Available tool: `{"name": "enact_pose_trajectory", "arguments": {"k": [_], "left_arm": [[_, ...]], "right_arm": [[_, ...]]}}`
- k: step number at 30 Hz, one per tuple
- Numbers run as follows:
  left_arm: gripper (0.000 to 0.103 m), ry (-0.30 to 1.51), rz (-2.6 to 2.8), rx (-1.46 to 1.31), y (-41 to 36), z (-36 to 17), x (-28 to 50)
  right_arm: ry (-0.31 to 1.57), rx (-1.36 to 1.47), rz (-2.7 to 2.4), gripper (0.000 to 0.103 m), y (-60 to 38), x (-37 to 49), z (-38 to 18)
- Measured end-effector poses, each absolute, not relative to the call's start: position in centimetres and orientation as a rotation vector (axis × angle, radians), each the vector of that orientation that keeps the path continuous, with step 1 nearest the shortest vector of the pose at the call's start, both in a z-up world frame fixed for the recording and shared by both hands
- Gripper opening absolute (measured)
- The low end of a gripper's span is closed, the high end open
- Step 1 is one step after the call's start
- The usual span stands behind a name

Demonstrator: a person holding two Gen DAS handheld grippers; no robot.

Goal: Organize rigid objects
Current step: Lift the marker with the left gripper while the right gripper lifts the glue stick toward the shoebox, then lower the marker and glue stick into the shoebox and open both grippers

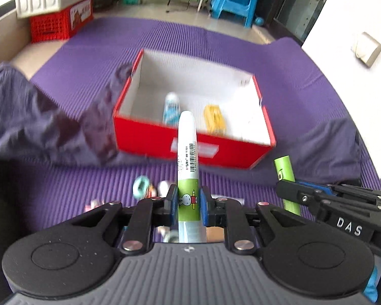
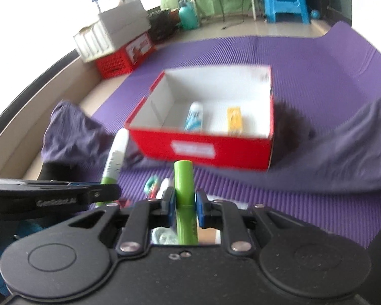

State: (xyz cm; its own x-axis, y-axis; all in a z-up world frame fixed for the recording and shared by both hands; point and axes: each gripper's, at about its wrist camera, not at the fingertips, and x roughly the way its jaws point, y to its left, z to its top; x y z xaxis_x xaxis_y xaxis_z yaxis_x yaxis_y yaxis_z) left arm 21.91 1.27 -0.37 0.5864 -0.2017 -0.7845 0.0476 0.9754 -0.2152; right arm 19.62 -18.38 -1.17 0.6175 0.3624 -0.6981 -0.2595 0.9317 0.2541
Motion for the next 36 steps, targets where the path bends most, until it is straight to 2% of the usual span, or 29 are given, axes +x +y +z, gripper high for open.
{"name": "enact_pose_trajectory", "arguments": {"k": [18, 36], "left_arm": [[0.018, 0.940, -0.108, -0.063, 1.4, -0.3, 34.9], [0.018, 1.068, -0.066, 0.070, 0.7, -7.9, 44.9]], "right_arm": [[0.797, 0.122, 0.267, 0.016, -18.0, 32.1, -0.3], [0.916, 0.036, 0.190, 0.016, -15.3, 41.1, -7.7]]}}
